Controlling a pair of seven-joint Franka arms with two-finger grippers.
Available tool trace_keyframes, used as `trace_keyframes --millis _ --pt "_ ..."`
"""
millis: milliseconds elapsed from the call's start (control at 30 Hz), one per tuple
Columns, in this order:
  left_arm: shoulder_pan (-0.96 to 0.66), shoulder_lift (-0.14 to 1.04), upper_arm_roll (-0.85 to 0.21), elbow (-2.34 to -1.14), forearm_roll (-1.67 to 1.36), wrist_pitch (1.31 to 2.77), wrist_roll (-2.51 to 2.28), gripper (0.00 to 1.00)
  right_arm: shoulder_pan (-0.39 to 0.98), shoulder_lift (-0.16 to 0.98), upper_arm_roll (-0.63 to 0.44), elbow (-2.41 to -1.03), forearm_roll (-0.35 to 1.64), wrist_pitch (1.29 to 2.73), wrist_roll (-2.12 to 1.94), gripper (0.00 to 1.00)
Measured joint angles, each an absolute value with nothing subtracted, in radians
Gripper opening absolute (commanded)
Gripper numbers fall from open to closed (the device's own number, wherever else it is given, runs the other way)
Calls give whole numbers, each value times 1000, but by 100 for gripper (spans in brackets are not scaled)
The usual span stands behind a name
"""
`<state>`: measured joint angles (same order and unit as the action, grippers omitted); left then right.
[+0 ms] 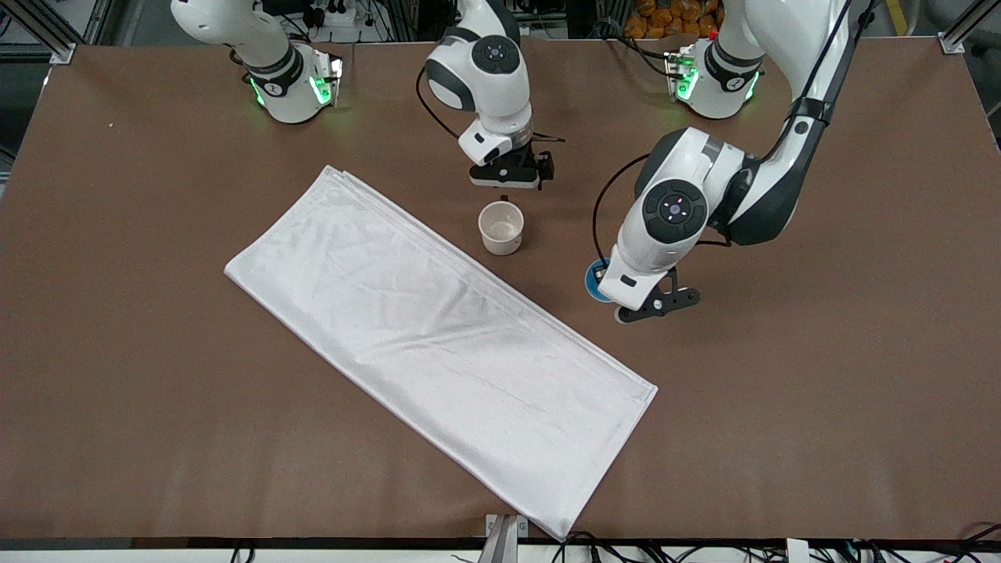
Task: Place blue cup into white mug on table
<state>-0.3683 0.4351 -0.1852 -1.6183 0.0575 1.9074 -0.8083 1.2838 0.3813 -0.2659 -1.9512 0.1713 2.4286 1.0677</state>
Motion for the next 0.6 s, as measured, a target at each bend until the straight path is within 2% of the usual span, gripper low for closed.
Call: trace_keyframes --millis 133,333,600 --pt "-368 435 -207 -1618 57 1907 -855 0 1282 321 -294 -1919 170 2296 1052 100" --pt "-374 434 -265 -1618 57 1908 -971 0 1276 233 -401 -1848 118 2067 950 100" --pt "-393 430 -319 -1618 57 1935 -1140 0 1266 122 -640 -1815 44 1940 620 100"
